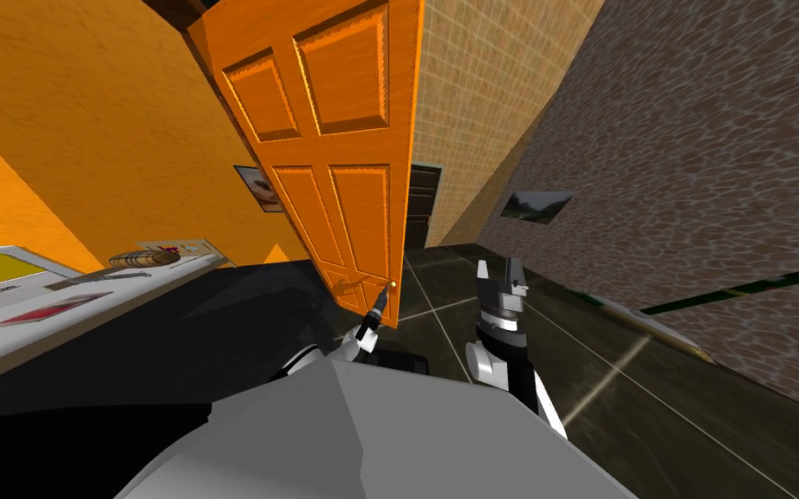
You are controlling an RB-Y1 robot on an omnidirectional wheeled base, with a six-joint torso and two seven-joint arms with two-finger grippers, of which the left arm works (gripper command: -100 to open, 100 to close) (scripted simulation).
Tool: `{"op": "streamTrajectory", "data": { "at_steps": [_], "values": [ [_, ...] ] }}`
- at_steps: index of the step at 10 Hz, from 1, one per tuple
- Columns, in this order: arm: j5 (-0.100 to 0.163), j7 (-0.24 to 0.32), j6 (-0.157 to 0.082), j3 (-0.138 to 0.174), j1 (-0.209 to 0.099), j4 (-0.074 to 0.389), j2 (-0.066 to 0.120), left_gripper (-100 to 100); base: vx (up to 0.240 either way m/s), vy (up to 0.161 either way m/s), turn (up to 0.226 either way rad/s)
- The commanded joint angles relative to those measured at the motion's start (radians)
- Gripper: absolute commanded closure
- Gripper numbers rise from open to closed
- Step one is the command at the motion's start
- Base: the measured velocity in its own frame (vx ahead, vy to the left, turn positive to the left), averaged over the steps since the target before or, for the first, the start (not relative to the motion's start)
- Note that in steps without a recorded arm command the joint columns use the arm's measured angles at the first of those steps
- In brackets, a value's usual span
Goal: Push the door open
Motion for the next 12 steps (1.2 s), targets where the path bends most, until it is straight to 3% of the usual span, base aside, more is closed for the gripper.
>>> {"op": "streamTrajectory", "data": {
  "at_steps": [1,3,4,5,10,11,12],
  "values": [
    [0.001,-0.002,-0.003,0.003,0.001,-0.001,-0.006,-100,0.254,-0.064,-0.032],
    [0.003,-0.003,-0.007,0.007,0.001,0.001,-0.025,-100,0.252,-0.044,-0.03],
    [0.002,-0.001,-0.01,0.006,0.001,0.006,-0.019,-100,0.091,-0.018,0.014],
    [0.002,-0.001,-0.01,0.006,0.001,0.006,-0.019,100,-0.02,0.001,-0.007],
    [0.002,-0.001,-0.01,0.006,0.001,0.006,-0.019,100,-0.016,0.004,-0.002],
    [0.011,-0.007,-0.007,0.027,0.001,0.009,-0.003,100,0.085,-0.087,0.046],
    [0.011,-0.007,-0.007,0.027,0.001,0.009,-0.003,100,0.109,-0.106,0.066]
  ]
}}
